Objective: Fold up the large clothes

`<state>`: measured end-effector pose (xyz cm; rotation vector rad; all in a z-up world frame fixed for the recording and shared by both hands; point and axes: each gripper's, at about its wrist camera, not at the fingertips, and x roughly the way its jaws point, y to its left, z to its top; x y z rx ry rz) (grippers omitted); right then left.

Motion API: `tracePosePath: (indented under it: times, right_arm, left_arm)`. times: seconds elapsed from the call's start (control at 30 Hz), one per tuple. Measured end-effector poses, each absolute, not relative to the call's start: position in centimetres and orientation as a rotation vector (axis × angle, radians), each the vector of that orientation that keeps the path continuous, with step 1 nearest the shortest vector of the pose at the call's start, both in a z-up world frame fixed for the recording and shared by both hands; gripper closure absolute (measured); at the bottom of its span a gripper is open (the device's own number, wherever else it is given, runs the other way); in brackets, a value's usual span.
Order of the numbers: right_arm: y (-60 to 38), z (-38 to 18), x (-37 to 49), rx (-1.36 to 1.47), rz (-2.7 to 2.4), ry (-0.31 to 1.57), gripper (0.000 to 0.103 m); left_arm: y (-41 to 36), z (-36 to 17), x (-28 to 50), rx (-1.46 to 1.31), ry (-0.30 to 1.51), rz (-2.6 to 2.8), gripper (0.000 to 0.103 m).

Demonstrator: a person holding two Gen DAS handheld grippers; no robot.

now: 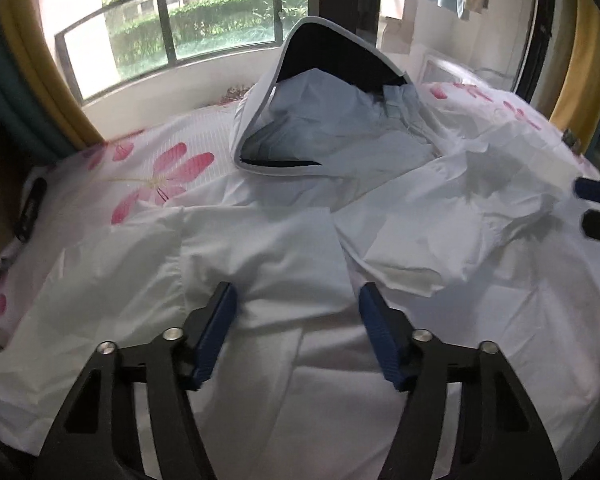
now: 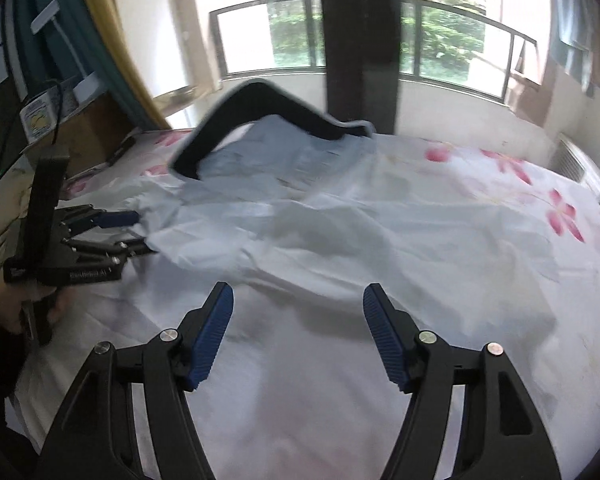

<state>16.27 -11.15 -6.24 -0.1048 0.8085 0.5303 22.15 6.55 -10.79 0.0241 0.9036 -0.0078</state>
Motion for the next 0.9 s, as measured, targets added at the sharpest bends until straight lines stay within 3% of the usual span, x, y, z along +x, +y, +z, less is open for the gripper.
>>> tracePosePath:
  times: [0.3, 0.9]
  right_arm:
    - [-15.0, -7.5, 16.0, -0.03, 0.49, 0.826, 0.035]
    - [-18.6, -6.6, 16.0, 0.002, 0.485, 0.77, 0.035]
  left_arm:
    - [8.5, -10.4, 22.1, -0.022, 0.881, 0.025, 0.096]
    - [7.4, -2.6, 20.8, -0.144, 0.688, 0.008, 0.098]
